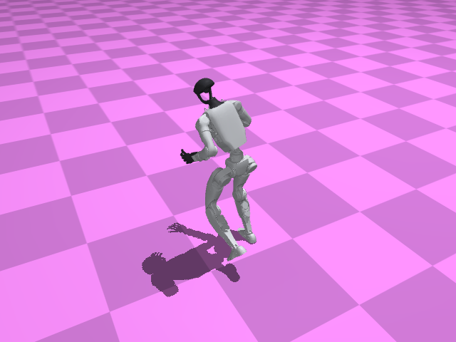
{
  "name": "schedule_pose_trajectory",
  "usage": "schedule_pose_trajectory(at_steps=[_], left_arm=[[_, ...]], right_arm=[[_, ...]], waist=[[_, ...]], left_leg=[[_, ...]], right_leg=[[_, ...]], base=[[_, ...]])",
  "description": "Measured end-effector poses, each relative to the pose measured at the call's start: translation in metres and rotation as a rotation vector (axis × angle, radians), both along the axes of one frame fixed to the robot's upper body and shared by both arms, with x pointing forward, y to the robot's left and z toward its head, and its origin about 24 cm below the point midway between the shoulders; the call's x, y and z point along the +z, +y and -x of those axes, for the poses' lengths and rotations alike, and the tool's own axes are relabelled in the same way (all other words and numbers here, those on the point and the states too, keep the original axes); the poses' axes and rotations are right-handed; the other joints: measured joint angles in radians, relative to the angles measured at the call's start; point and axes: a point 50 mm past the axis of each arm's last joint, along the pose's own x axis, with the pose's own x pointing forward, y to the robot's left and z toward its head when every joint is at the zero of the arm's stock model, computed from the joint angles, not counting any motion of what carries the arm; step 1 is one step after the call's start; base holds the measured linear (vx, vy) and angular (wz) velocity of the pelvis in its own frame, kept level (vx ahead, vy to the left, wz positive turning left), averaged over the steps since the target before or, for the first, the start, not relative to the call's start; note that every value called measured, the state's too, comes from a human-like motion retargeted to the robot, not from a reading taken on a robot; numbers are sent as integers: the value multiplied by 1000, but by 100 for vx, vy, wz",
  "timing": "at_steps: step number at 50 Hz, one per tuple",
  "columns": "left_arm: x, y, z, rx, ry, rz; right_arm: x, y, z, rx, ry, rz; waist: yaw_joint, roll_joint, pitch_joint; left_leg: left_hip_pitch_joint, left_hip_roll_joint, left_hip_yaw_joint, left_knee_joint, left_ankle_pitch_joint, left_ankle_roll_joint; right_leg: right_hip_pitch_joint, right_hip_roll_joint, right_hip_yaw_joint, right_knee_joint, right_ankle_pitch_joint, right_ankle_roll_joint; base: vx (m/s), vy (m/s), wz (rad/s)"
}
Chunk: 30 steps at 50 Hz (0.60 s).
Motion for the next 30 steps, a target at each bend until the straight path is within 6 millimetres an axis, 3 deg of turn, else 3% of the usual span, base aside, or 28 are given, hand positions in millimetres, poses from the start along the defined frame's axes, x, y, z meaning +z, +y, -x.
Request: schedule_pose_trajectory(at_steps=[3, 5, 8, 10, 13, 15, 16, 18, 20, 22, 25, 27, 30], left_arm=[[10, 20, 12, 30, -10, -85], [33, 26, 6, 3, -110, -157], [64, 26, -8, -12, -257, -211], [75, 24, -13, -5, -318, -225], [90, 14, -20, -20, -399, -290], [101, 4, -33, -33, -449, -343], [107, -2, -42, -40, -477, -354], [118, -17, -59, -47, -523, -367], [138, -35, -70, -43, -622, -377], [173, -60, -74, -32, -803, -369], [216, -93, -62, -25, -1045, -256], [226, -103, -52, -55, -1109, -172], [221, -108, -43, -139, -1097, -80]], right_arm=[[50, 22, 16, 163, -175, -211], [76, 39, 34, 352, -243, -282], [91, 66, 54, 570, -256, -233], [83, 75, 63, 664, -213, -229], [61, 80, 69, 716, -116, -242], [47, 81, 66, 696, -54, -224], [38, 82, 61, 667, -14, -215], [9, 78, 50, 548, 78, -226], [-24, 65, 44, 389, 156, -239], [-37, 43, 48, 256, 152, -261], [-31, 3, 68, 139, 81, -289], [-29, -15, 79, 137, 109, -298], [-38, -28, 88, 161, 230, -324]], waist=[[109, 32, -48], [177, 34, -51], [208, 25, -39], [196, 50, -50], [158, 119, -68], [146, 148, -70], [139, 129, -66], [112, 84, -86], [71, 67, -91], [25, 77, -79], [-83, 126, -104], [-166, 164, -144], [-237, 190, -193]], left_leg=[[-47, -19, 97, -91, -47, 17], [-75, -47, 130, -258, -55, 37], [-3, -116, 140, -741, 11, 70], [84, -114, 190, -1067, 83, 42], [167, -65, 347, -1301, 155, -40], [194, -51, 392, -1320, 205, -33], [173, -67, 394, -1242, 180, 15], [88, -92, 400, -980, 54, 91], [42, -86, 408, -747, -83, 90], [69, -81, 407, -688, -143, 58], [146, -92, 374, -762, -122, 39], [191, -95, 342, -839, -45, 23], [266, -123, 314, -935, 113, 9]], right_leg=[[112, -5, 69, -99, 50, 73], [196, -11, 106, -234, 140, 112], [357, -30, 159, -483, 367, 143], [449, -19, 180, -566, 493, 157], [495, 30, 197, -462, 507, 131], [438, 16, 164, -228, 398, 71], [381, -42, 141, -81, 321, 32], [263, -155, 126, 176, 179, -36], [186, -187, 157, 327, 79, -83], [137, -156, 179, 350, 35, -79], [96, -125, 121, 208, 29, -57], [94, -100, 61, -2, 75, -10], [120, -64, 36, -374, 216, 106]], base=[[102, 7, -144], [94, 10, -107], [94, 16, -50], [101, 23, -18], [101, 26, -25], [91, 25, -63], [84, 25, -65], [83, 23, -31], [85, 21, 3], [83, 19, 26], [83, 16, 59], [86, 8, 52], [91, 0, -14]])
